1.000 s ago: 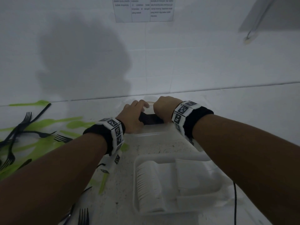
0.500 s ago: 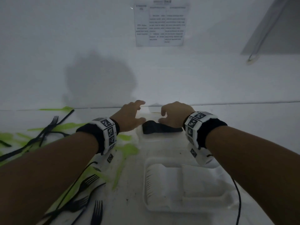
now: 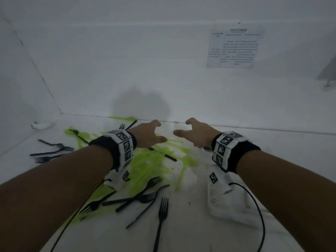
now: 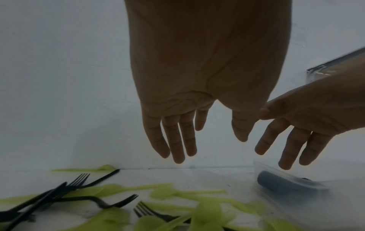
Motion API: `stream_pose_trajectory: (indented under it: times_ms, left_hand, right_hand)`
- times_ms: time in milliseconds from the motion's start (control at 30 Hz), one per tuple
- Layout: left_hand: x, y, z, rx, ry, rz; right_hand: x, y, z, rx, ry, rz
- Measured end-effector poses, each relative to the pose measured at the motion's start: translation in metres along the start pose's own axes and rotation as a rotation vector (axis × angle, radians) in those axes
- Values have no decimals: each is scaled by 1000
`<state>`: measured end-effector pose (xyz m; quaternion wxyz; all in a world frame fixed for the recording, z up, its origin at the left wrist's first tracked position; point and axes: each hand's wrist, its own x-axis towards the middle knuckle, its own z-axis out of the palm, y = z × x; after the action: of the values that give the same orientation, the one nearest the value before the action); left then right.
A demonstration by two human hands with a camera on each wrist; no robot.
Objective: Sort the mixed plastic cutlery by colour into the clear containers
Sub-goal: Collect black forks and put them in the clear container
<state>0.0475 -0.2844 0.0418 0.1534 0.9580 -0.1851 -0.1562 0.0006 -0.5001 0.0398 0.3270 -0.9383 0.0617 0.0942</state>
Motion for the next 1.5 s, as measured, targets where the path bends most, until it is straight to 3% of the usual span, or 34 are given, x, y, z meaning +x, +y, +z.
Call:
stream_pose_trajectory:
  times_ms: [167,400,667,733,867,967,1267,1500]
  left_hand:
    - [-15,-42,-2,7,-15,48]
    - [-34,-97,7,8,-81,226]
    - [-61,-117,30,86,-154,410]
    - [-70,-112,40,90,-177,447]
    - [-87,-94,64,157,-194,535]
    - [-96,-77,82,246,-179,576]
    - [-101,-55,100,357,-205,504]
    - [-109,-77,76,-182,-311,381]
  right_hand:
    - [-11,-32,37,-23,12,40]
    - [-36,-57,95,-118,70,150]
    - [-98,-61,141,-312,107,302]
    - [-113,-56,146,-390,67,361]
    - [-136,-49,155,-390,-159,524]
    - [-142,-44,155,-350,-175,534]
    - [-140,-46,165,-518,-139,377]
    - [-136,-38,169,-445,-74,407]
